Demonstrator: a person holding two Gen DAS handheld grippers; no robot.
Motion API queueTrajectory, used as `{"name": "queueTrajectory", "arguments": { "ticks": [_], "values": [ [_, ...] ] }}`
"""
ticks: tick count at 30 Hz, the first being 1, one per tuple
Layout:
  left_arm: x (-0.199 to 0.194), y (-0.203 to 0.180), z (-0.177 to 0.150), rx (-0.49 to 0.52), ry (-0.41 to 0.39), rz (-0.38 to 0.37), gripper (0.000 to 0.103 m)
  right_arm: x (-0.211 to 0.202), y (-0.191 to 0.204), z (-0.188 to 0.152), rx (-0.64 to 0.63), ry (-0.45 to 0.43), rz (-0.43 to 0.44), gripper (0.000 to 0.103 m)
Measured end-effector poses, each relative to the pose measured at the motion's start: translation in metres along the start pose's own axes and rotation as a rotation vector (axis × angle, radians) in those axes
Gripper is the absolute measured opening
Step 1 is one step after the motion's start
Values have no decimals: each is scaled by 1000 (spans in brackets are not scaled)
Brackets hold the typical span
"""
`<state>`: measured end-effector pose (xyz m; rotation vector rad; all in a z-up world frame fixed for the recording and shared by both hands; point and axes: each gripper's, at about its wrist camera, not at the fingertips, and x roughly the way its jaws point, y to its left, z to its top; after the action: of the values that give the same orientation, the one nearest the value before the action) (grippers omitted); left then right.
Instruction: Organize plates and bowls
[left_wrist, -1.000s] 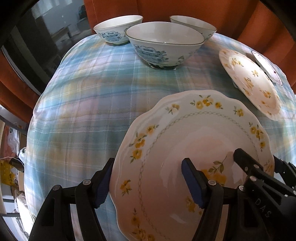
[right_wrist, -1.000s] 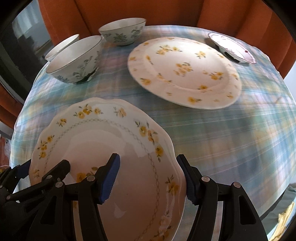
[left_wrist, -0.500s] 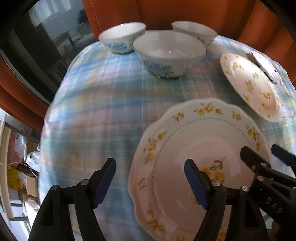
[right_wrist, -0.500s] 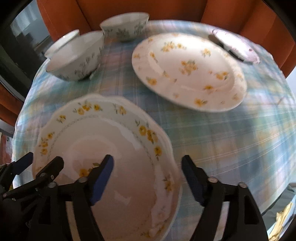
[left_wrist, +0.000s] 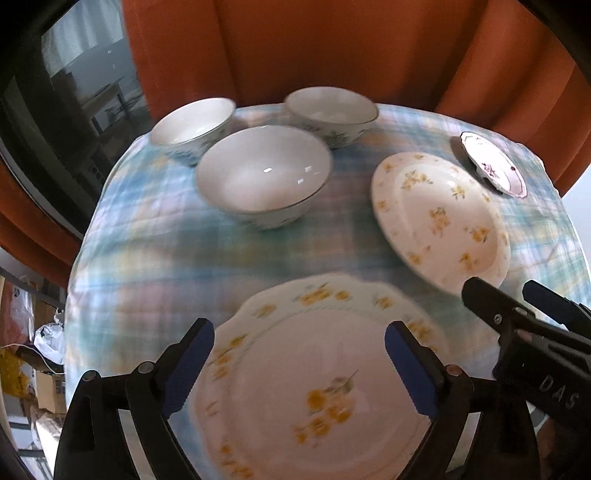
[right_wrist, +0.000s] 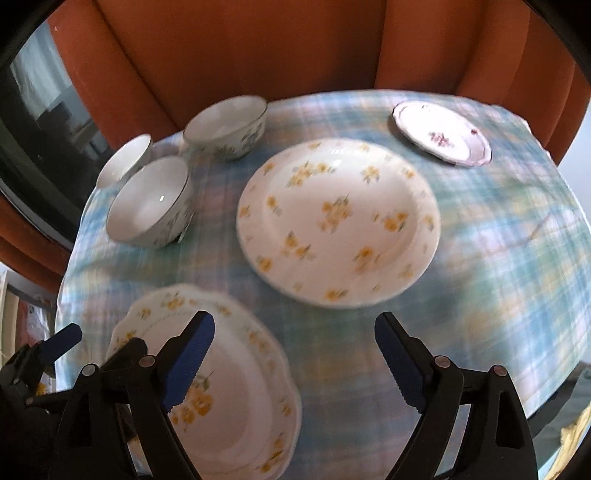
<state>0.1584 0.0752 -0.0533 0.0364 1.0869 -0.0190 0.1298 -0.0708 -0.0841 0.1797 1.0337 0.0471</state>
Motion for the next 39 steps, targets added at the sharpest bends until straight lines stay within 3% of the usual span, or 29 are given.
{"name": "queueTrajectory", "arguments": {
  "ticks": [14,21,25,29,39],
  "values": [
    [42,-72,62,-49,-8,21,95,33,-71,67,-16,-23,12,91],
    [81,-94,86,-54,1,56,91,69,-98,96,-12,-10,-5,90],
    [102,-100,92,-60,27,59,85,90,-103,103,-40,20,13,78],
    [116,-105,93,-70,46,48,78,102,-105,107,-56,10,-20,75],
    [122,-116,91,-49,70,85,78,117,-114,104,-28,78,-21,64]
  ]
}}
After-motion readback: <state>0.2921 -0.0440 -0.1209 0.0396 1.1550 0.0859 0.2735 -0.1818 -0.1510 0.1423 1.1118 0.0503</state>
